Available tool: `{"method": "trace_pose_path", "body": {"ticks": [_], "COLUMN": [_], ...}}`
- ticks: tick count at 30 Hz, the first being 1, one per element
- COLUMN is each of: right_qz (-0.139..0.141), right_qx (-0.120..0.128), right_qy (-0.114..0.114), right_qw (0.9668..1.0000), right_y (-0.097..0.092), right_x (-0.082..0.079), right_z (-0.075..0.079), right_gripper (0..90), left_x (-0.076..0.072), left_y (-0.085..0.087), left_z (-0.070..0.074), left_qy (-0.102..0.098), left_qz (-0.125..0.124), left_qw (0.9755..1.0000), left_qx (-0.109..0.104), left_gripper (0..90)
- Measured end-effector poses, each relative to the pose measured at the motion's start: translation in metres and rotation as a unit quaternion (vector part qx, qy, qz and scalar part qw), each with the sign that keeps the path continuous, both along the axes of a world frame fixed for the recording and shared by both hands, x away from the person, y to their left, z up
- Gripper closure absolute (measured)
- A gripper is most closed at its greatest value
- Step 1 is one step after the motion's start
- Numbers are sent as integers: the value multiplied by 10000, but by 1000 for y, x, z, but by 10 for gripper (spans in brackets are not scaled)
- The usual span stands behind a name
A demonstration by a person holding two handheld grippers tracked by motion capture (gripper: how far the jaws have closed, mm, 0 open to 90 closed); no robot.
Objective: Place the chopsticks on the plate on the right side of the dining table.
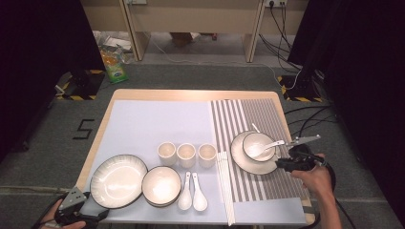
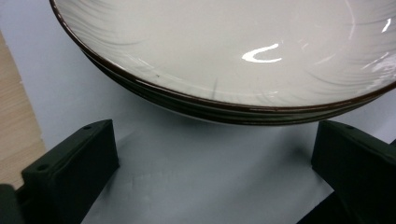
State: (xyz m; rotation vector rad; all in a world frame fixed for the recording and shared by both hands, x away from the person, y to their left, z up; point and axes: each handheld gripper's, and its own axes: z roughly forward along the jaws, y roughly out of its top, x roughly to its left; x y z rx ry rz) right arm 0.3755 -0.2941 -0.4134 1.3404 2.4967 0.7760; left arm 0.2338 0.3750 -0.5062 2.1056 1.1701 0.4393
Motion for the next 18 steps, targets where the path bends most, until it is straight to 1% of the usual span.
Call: {"method": "trace_pose_path", "body": {"ticks": [2, 3, 4, 7, 8, 10, 11, 12, 13, 15, 16, 17, 18], "right_qz": [121, 145, 214, 262, 287, 342, 368, 367, 386, 421, 444, 465, 488], "right_qx": [-49, -37, 23, 57, 76, 96, 115, 116, 131, 161, 173, 185, 183], "right_qy": [-20, -45, -46, -61, -88, -141, -173, -192, -242, -326, -285, -279, -277], "right_qw": [9999, 9999, 9998, 9996, 9995, 9993, 9991, 9991, 9989, 9985, 9985, 9984, 9983], "right_y": [9, 11, 15, 21, 23, 28, 31, 33, 36, 43, 46, 49, 52], "right_x": [-5, -7, -9, -13, -16, -19, -22, -24, -27, -32, -35, -36, -39], "right_z": [1, 2, 2, 1, 2, 3, 4, 4, 5, 5, 5, 4, 3], "right_gripper": [791, 791, 790, 783, 783, 783, 780, 775, 769, 769, 760, 752, 752], "left_x": [0, 0, 0, 0, 0, 0, 0, 0, 0, 0, 0, 0, 0], "left_y": [0, 0, 0, 0, 0, 0, 0, 0, 0, 0, 0, 0, 0], "left_z": [1, 1, 0, 0, 1, -1, -1, 0, 1, 0, 0, 0, 1], "left_qy": [75, 54, -13, 4, 57, -25, -25, -6, 58, 5, -23, -5, 58], "left_qz": [-20, -17, 8, 7, -23, 7, 4, 1, -25, 3, 11, 5, -20], "left_qw": [10000, 10000, 10000, 10000, 10000, 10000, 10000, 10000, 10000, 10000, 10000, 10000, 10000], "left_qx": [-2, 4, -2, -2, 5, -16, -15, 3, 6, 10, -5, 4, 3], "left_gripper": [0, 0, 0, 0, 0, 0, 0, 0, 0, 0, 0, 0, 0]}}
